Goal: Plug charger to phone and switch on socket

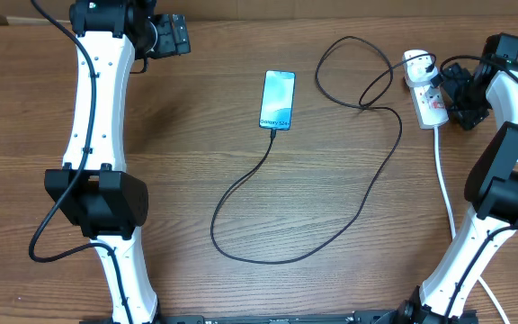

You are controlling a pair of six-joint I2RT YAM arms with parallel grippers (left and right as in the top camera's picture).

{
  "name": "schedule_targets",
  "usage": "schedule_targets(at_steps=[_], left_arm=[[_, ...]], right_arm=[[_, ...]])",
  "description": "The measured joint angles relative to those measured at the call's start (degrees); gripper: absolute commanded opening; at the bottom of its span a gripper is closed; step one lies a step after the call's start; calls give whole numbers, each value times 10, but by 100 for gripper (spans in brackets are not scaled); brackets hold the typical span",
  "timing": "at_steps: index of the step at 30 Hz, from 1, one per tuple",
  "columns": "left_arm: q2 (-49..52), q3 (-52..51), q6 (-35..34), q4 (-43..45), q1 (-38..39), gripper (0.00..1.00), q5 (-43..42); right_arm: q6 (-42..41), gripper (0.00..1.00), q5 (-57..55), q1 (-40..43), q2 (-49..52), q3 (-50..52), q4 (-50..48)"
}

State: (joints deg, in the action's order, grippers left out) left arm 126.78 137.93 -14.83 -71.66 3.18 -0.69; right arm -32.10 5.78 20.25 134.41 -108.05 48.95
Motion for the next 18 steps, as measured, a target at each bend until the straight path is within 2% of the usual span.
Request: schedule_targets(at_steps=[11, 18], left_arm=[[0, 0, 0, 0, 0, 100, 0], [0, 0, 0, 0, 0, 100, 0]], right_arm=[[-3, 100, 14, -1, -5, -15, 57], [-5, 100, -46, -2, -78, -16, 55]])
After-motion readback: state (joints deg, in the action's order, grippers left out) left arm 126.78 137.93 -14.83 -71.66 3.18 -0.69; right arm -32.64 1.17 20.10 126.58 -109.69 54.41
